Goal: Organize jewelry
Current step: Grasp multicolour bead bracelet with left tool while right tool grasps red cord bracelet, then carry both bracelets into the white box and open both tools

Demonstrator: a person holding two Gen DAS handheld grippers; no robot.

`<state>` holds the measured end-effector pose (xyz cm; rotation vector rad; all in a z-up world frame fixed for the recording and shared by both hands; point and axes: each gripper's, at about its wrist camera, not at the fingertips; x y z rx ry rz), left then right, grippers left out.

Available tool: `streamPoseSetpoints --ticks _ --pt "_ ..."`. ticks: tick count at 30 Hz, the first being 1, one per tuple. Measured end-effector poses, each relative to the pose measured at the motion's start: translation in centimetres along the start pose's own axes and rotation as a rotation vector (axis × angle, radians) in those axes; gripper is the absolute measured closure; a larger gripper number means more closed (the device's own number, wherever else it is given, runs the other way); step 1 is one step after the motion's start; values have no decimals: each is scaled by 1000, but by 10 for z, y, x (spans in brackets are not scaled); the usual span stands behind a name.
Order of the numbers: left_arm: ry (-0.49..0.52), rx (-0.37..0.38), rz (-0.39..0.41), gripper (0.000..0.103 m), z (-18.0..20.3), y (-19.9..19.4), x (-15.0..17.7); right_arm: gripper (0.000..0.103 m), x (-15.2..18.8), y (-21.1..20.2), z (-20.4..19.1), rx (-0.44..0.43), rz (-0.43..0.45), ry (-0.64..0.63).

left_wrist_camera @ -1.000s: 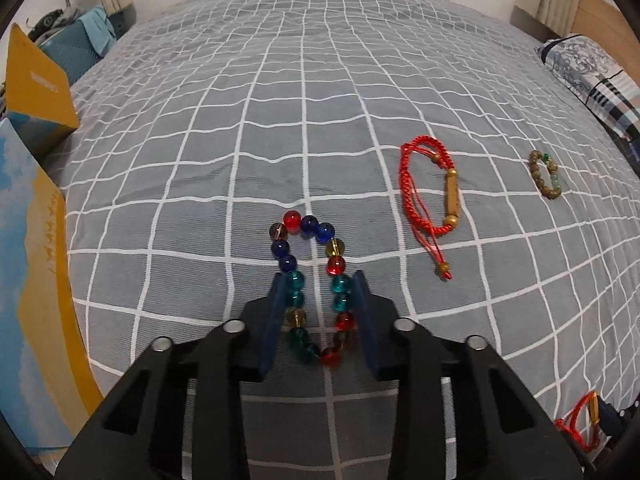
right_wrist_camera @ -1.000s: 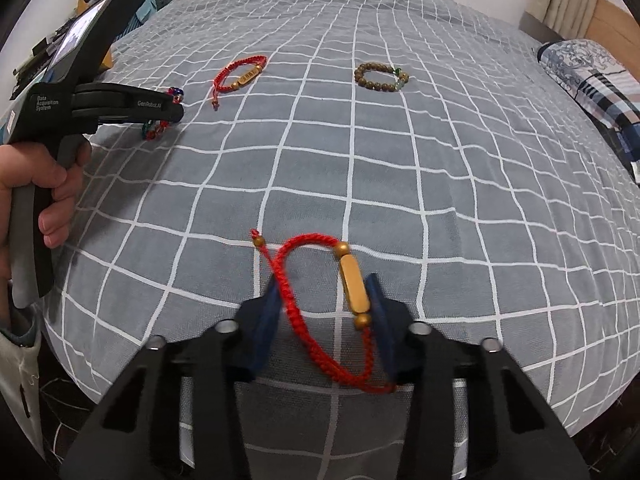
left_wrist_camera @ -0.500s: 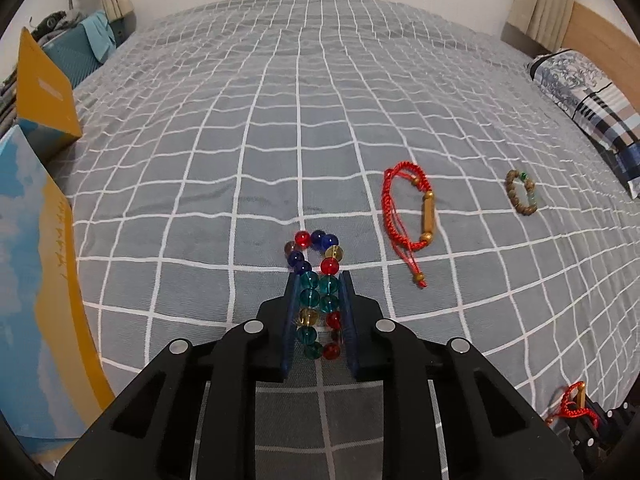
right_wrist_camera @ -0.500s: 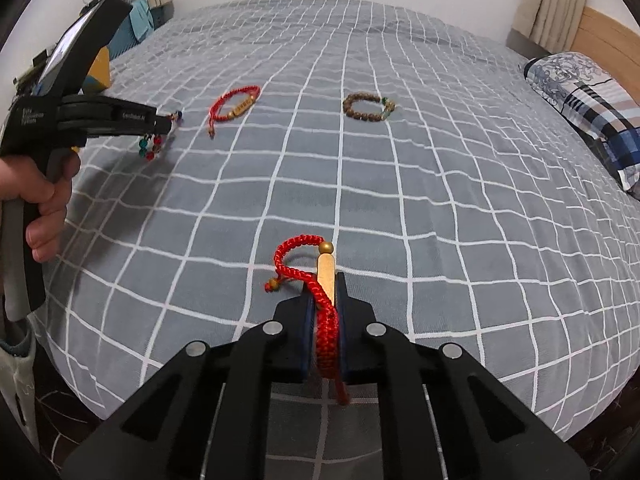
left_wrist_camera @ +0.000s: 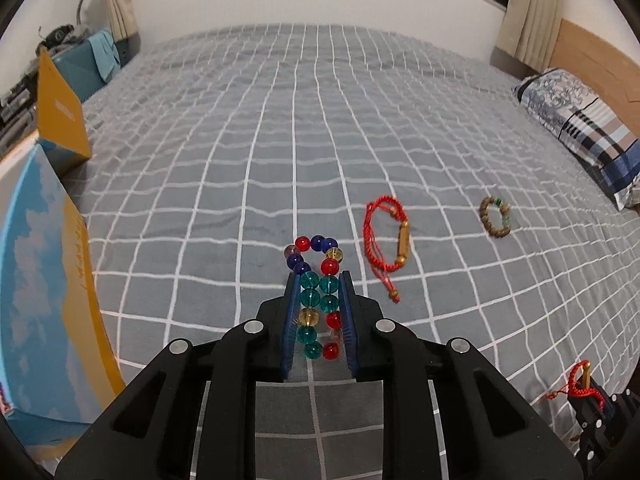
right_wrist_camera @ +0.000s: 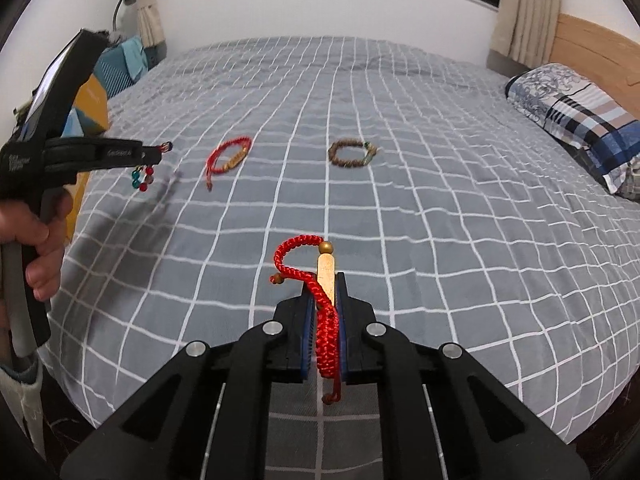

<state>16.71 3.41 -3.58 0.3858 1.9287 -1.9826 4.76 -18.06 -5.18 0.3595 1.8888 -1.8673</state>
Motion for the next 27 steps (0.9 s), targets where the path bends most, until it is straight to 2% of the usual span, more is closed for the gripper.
streamPoseSetpoints --ticks 5,11,23,27 --pt "3 5 65 84 3 -15 3 95 -2 -6 0 19 48 14" --pt "6 -4 102 84 6 -24 7 95 -9 -11 0 45 101 24" --pt "-4 -10 128 84 7 -56 12 95 -26 -37 -8 59 153 39" --pt "-13 -7 124 84 -2 -70 15 95 -39 -44 -11 64 131 64"
Point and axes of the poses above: each gripper's, at about its wrist camera, not at the fingertips, and y roughly the way its jaws point, z to its right, x to its underside, and after that the axes turned 15 degrees about -z, right-handed
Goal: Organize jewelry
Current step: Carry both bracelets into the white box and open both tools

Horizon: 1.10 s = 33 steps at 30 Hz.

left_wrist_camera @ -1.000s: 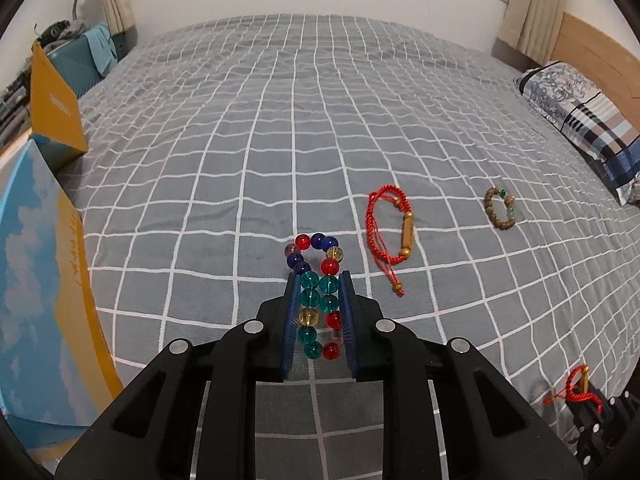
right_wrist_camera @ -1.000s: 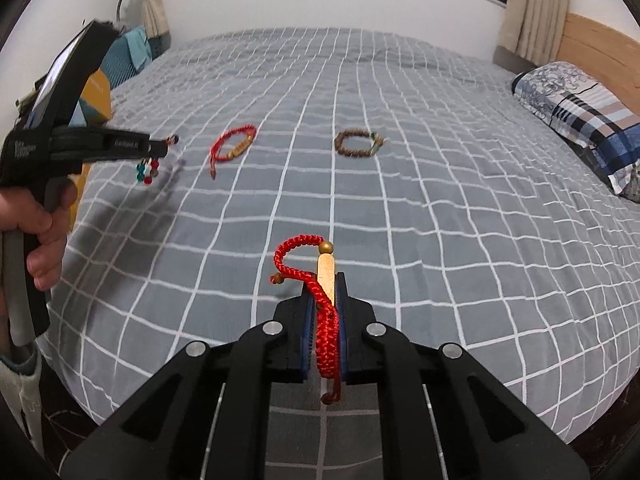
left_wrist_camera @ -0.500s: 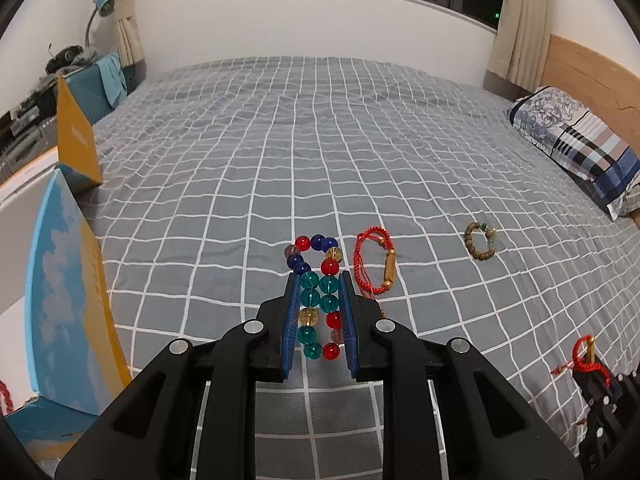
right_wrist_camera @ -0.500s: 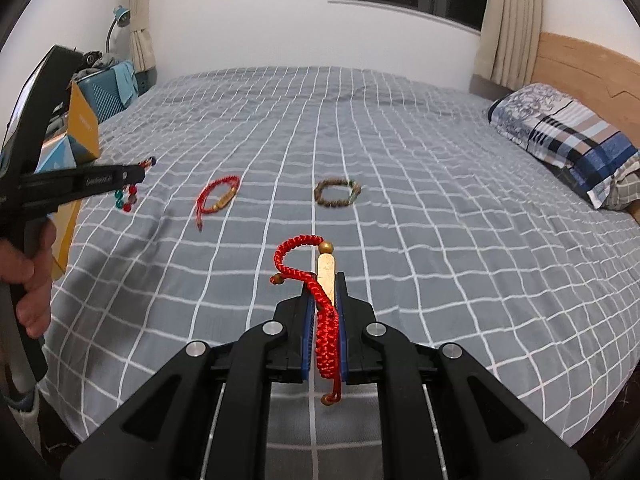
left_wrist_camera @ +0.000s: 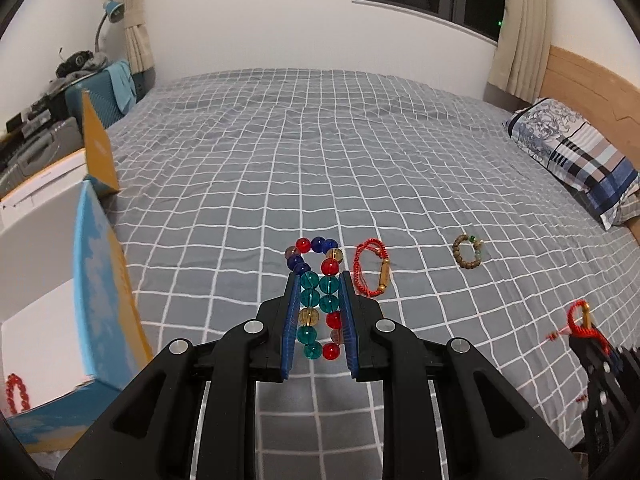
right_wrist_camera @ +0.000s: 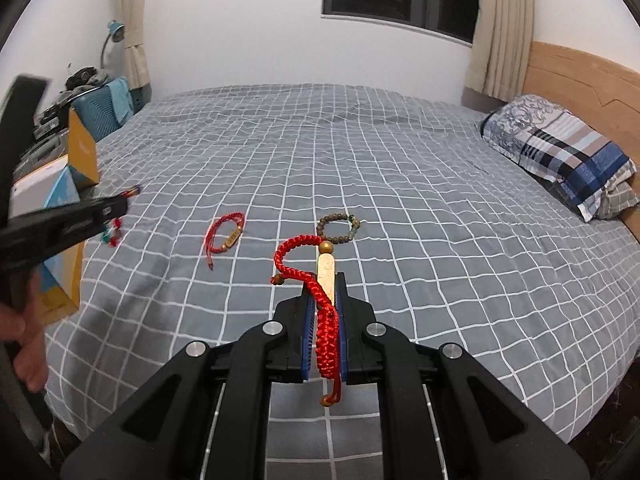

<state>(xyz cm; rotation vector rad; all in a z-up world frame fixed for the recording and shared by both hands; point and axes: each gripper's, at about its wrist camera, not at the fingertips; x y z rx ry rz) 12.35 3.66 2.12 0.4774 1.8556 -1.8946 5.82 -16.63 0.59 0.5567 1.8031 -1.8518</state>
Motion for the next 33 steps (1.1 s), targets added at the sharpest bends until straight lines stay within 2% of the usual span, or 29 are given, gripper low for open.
streamPoseSetpoints --ticks 10,17,25,33 --pt "-40 -58 45 84 -39 -54 -4 95 -40 -21 -35 -8 26 -42" --pt "-105 -111 72 84 -87 -88 -4 95 -64 -33 -81 -41 31 -78" --pt "-208 -172 73 84 -159 -116 9 95 -77 -50 -164 -120 58 -170" --pt "-319 -240 41 84 -241 -126 41 95 -71 -58 -260 -200 63 -284"
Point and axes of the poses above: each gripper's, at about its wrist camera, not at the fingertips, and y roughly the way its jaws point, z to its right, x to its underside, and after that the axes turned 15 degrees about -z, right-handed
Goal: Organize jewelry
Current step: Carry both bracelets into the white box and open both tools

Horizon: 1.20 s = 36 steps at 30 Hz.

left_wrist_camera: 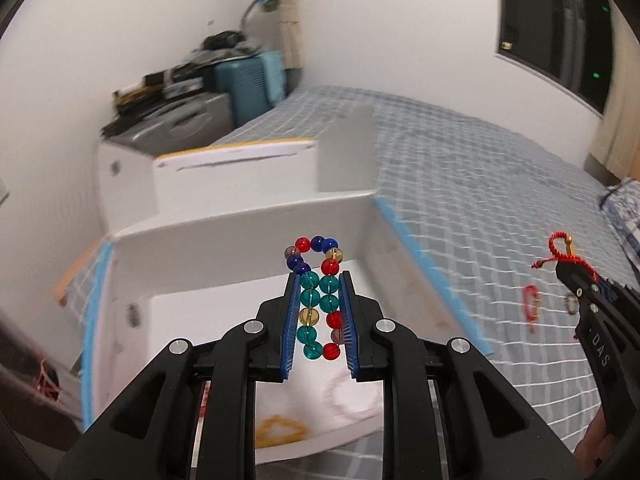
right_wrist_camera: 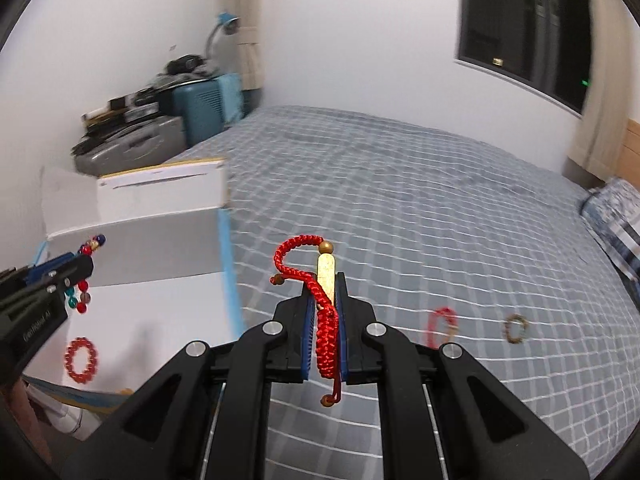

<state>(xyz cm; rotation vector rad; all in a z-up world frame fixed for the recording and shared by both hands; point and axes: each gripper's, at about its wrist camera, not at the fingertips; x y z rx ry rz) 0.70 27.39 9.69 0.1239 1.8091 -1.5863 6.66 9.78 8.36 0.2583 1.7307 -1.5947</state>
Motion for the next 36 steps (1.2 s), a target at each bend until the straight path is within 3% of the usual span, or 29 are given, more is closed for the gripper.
streamPoseSetpoints --ticks 10,16,24,33,35,36 --pt "-117 -78 -82 84 -88 28 22 95 3 30 -102 -117 -50 -130" --pt "-113 -98 -157 84 -96 50 30 95 8 56 -140 -162 -135 -198" --pt "-117 -104 -250 84 -98 74 34 95 16 99 -167 -132 -345 -262" --pt "-124 -123 -261 83 -99 74 33 92 21 102 -165 -141 -368 -268" --pt "-130 -130 -256 82 -99 73 32 85 22 102 -165 -145 -367 -265" --pt "-133 -136 -254 82 -99 72 32 76 20 102 -165 -142 -362 -267"
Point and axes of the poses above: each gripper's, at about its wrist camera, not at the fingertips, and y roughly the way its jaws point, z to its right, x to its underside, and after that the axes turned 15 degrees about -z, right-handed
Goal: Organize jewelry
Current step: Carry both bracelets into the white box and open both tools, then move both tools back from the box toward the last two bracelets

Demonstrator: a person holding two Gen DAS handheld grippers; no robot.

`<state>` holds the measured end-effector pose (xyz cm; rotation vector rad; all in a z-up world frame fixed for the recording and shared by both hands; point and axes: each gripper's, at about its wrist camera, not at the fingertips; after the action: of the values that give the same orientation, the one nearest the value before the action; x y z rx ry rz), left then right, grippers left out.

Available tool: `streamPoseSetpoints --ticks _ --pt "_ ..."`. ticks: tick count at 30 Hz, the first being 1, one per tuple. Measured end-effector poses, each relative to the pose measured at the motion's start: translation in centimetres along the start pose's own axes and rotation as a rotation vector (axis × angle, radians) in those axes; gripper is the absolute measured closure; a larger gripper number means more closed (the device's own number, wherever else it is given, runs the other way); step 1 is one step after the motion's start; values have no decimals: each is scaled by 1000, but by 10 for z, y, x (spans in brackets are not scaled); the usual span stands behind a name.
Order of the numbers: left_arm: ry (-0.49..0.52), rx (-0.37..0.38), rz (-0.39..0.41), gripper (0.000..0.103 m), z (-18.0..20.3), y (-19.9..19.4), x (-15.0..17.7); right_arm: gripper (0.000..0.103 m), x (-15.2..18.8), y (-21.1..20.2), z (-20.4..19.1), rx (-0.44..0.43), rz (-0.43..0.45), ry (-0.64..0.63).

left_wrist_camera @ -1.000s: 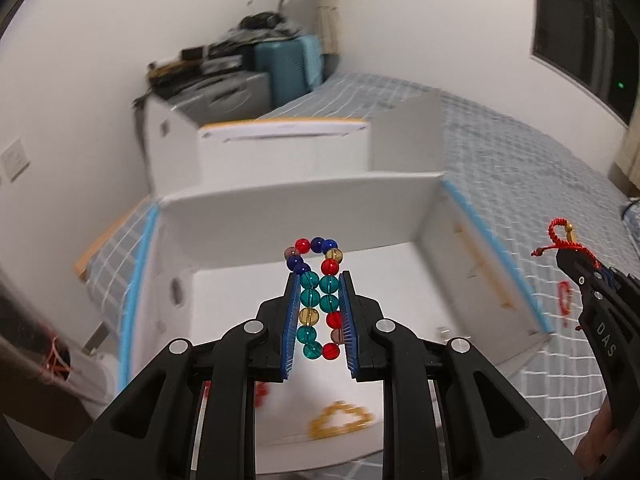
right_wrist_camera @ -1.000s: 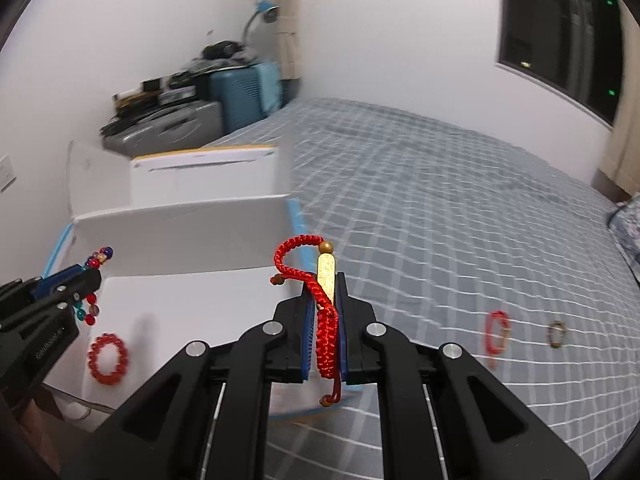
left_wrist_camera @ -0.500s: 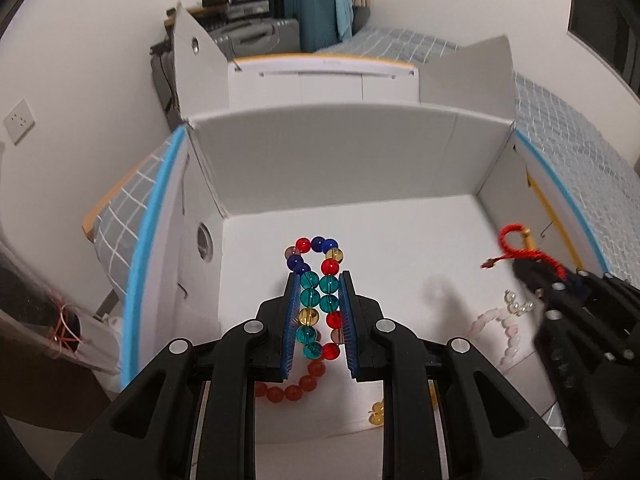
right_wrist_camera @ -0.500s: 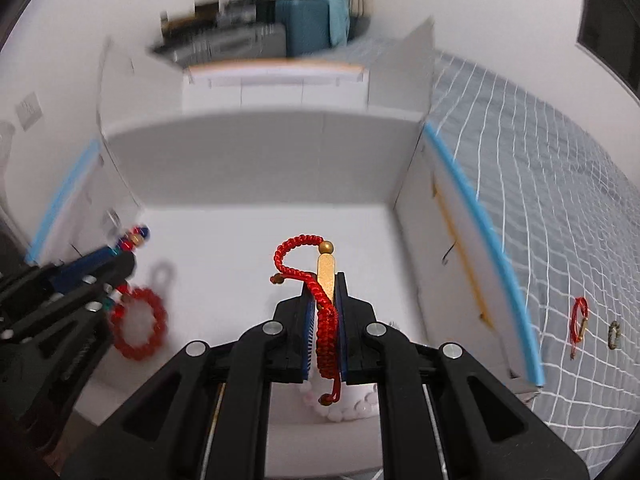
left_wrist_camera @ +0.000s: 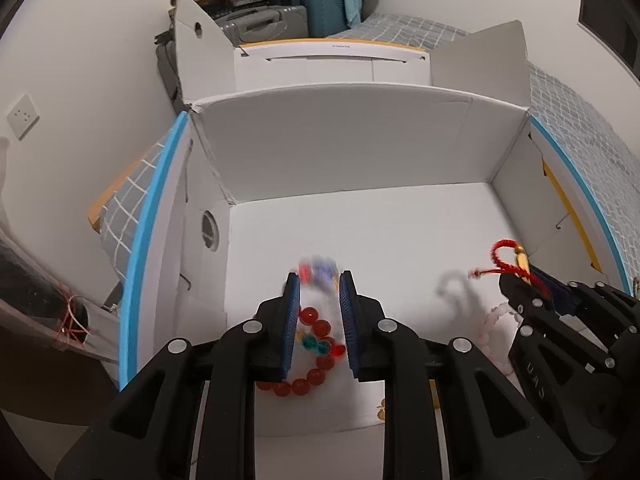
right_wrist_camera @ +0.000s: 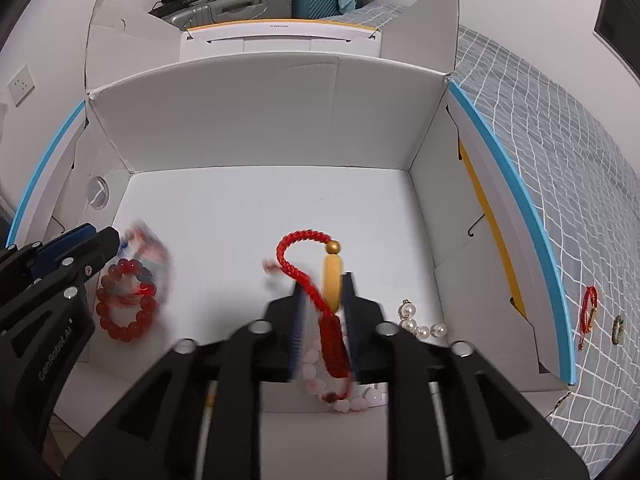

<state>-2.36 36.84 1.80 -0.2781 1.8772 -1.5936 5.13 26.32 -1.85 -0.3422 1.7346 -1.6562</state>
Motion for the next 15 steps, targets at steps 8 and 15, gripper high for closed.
streamPoseSetpoints --ticks 8,15 --pt "-13 -27 38 54 -1 -13 2 34 8 -19 2 15 70 -19" --pt "-19 -36 145 27 0 -50 7 9 23 -64 15 131 250 2"
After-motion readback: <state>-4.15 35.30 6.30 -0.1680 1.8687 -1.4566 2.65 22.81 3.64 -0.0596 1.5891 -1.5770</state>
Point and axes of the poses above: each gripper's, at about its wrist camera, not at the fingertips, and y roughly the way its jaws point, z to its right, x to its underside, and after that the axes turned 15 degrees about -z, right-handed
